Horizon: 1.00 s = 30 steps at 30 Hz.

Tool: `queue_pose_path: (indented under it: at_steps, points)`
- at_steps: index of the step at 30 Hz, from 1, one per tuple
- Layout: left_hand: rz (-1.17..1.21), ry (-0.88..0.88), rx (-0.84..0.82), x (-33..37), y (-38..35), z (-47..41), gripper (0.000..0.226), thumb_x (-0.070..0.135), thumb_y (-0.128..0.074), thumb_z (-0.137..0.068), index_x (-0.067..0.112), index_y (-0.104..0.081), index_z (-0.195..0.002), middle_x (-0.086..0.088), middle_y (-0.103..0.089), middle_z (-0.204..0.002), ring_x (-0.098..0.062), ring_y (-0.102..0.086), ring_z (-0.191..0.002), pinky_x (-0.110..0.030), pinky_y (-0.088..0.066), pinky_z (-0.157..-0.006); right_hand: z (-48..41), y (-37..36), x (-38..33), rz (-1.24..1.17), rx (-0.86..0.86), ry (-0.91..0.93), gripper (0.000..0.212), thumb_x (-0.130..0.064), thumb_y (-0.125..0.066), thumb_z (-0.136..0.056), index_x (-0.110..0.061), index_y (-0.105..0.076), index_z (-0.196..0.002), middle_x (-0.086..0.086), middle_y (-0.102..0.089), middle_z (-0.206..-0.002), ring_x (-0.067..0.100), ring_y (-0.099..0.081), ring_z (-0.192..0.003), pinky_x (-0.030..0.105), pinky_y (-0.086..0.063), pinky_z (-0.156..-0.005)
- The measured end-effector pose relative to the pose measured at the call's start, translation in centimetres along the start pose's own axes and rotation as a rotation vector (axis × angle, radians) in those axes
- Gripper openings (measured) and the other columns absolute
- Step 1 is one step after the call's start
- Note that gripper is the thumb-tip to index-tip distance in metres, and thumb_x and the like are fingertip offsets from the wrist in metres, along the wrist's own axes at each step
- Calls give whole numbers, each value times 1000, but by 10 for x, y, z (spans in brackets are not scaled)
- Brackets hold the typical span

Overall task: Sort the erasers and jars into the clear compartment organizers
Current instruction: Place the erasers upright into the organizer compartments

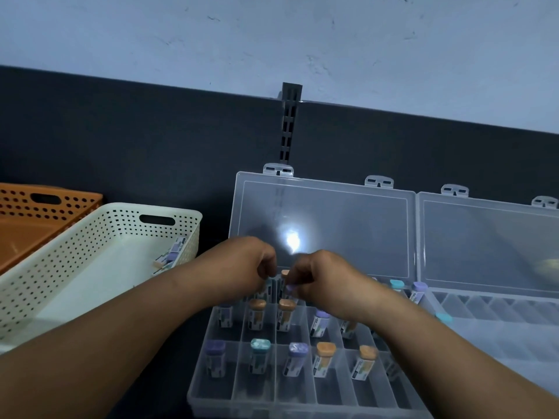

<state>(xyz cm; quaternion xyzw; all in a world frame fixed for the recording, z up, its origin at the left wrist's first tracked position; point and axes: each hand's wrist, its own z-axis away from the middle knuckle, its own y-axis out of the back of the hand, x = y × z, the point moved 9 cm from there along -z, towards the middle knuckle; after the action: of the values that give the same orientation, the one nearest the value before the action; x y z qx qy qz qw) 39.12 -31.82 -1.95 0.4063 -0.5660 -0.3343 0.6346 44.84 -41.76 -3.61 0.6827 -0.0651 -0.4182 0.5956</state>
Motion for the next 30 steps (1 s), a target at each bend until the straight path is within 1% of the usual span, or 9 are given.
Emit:
queue_pose_path:
  at_steps: [3,8,10,13,15,18,23,27,30]
  points:
    - [-5,8,-20,-3,-5,0,22,8,-69,-81,29,-67,-91,16,-62,-83,-1,-62,-82,-22,-54,-75,-1,-4,0,27,-17,-2,7,-17,-68,-87,-21,-73,-88,-7,-67,-81,13,-64,-80,26,-51,-72]
    - [4,22,-36,-6,-9,-1,24,8,-70,-80,27,-68,-93,12,-67,-90,-3,-63,-84,-24,-55,-77,0,-5,1,14,-43,-18,12,-14,-68,-87,-21,-74,-94,-4,-72,-92,11,-66,-85,26,-53,-77]
    - [7,20,-39,-6,-9,-1,26,7,-69,-80,27,-68,-97,12,-66,-91,-3,-63,-85,-23,-54,-76,1,-4,2,4,-53,-26,13,-13,-67,-87,-21,-74,-94,-6,-72,-89,9,-66,-82,22,-52,-74]
    - [16,20,-43,-6,-10,0,30,7,-68,-81,27,-67,-103,12,-67,-94,-2,-63,-86,-21,-54,-74,1,-2,2,-2,-55,-39,16,-11,-65,-87,-21,-74,-94,-10,-68,-80,1,-60,-69,9,-46,-60]
    - [12,21,-42,-7,-10,0,31,7,-68,-81,28,-67,-104,12,-67,-95,-3,-63,-86,-21,-54,-75,2,-1,1,2,-58,-41,19,-8,-63,-87,-21,-74,-94,-9,-67,-80,-1,-58,-64,6,-43,-55]
    - [23,26,-40,-8,-11,0,33,7,-69,-81,28,-67,-106,14,-64,-91,-3,-63,-87,-22,-55,-75,3,1,0,14,-56,-38,20,-8,-62,-87,-22,-73,-96,-8,-68,-84,3,-60,-71,11,-46,-61]
    - [27,24,-37,-7,-10,0,34,6,-67,-82,28,-65,-108,11,-67,-100,-5,-63,-91,-28,-55,-81,5,5,-1,19,-40,-28,21,-7,-63,-87,-23,-71,-98,-10,-66,-84,6,-63,-75,16,-49,-65]
    - [48,6,9,-7,0,4,32,7,-66,-82,28,-66,-106,14,-64,-92,-3,-63,-87,-25,-55,-77,4,14,-8,45,8,-12,24,-4,-60,-87,-21,-72,-100,-8,-69,-89,10,-65,-81,22,-54,-73]
    - [19,-6,88,-11,19,13,30,13,-68,-82,29,-66,-107,13,-65,-98,-3,-60,-88,-21,-52,-77,1,22,-27,95,61,40,24,-10,-61,-86,-22,-71,-104,-4,-70,-98,15,-65,-91,29,-53,-82]
